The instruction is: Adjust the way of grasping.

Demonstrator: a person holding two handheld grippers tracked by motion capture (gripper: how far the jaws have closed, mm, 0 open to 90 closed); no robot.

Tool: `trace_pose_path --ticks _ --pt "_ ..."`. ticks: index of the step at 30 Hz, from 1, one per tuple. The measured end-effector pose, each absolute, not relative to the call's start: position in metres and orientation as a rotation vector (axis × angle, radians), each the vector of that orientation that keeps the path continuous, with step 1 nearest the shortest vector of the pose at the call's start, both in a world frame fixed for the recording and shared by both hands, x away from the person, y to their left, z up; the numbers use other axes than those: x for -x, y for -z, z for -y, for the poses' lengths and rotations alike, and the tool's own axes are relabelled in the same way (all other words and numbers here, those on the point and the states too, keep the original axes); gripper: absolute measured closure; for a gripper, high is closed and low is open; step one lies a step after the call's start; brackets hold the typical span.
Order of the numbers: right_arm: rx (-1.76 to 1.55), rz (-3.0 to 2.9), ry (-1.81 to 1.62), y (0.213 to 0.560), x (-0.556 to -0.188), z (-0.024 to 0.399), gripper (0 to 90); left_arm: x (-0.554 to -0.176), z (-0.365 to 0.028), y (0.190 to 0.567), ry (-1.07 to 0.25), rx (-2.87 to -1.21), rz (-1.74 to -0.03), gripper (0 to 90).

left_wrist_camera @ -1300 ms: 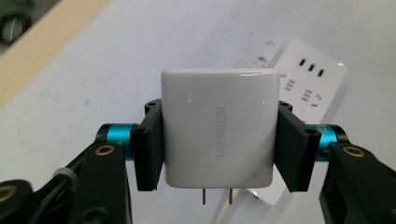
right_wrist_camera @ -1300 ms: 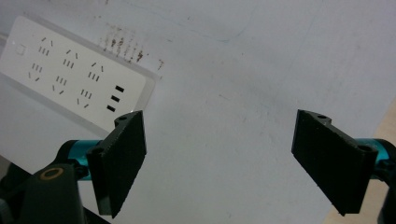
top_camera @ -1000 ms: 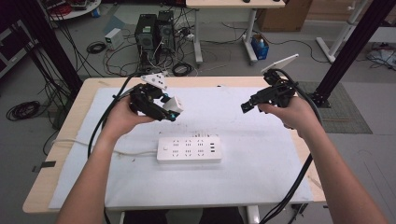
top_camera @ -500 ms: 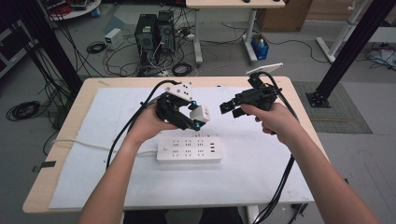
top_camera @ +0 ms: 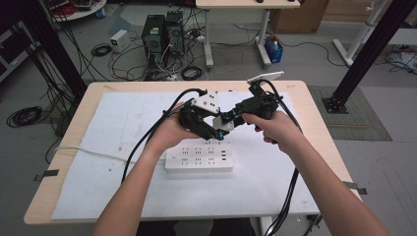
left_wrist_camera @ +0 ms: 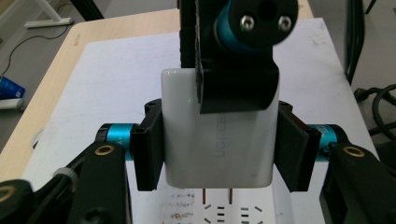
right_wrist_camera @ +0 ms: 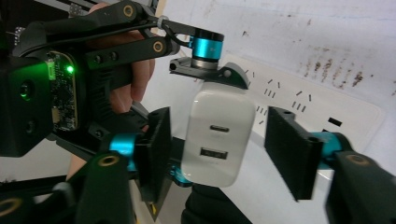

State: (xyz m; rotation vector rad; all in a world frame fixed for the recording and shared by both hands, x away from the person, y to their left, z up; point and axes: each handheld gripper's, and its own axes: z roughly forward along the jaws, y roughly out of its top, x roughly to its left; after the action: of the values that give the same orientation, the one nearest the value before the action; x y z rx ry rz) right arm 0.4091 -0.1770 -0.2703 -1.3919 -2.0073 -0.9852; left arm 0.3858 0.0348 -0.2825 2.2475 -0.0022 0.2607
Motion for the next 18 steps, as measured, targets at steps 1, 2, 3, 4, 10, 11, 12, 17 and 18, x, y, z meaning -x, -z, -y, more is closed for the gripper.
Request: trace_pose_path --ticks 1,2,3,4,10,11,12,17,18 --pt "1.385 2.001 0.979 0.271 -0.41 0.176 45.4 -0.385 -0.034 0.283 -0.272 -2.247 0.003 42.5" --pt "1.385 1.995 0.977 0.272 -0.41 0.176 47.5 -0.385 -0.034 0.282 -0.279 -2.254 0.007 42.5" --pt "1.375 1.991 0.974 0.274 -0.41 0.174 49.3 -0.385 -0.033 0.283 -0.284 -2.256 0.011 42.6" --pt "1.37 1.993 0.972 0.275 -0.411 0.173 51.7 -0.385 -0.033 0.283 -0.293 -2.258 0.018 42.5" --pt "1.383 2.001 0.978 0.279 -0.414 0.172 62.4 -0.383 -0.032 0.283 -0.386 -2.289 -0.015 41.1" --pt "1.373 2.009 0.979 0.28 -0.414 0.171 62.4 -0.382 -0.031 0.284 -0.423 -2.3 -0.059 33.1" --pt "1.366 2.008 0.998 0.28 -0.415 0.172 62.4 -0.383 -0.031 0.284 -0.444 -2.318 -0.101 26.0" --pt "1.373 2.265 1.006 0.261 -0.414 0.186 62.3 -0.388 -0.06 0.28 -0.455 -2.443 -0.245 21.0" --pt "1.367 2.385 0.976 0.255 -0.413 0.189 62.4 -0.39 -0.068 0.278 -0.433 -2.469 -0.286 21.0"
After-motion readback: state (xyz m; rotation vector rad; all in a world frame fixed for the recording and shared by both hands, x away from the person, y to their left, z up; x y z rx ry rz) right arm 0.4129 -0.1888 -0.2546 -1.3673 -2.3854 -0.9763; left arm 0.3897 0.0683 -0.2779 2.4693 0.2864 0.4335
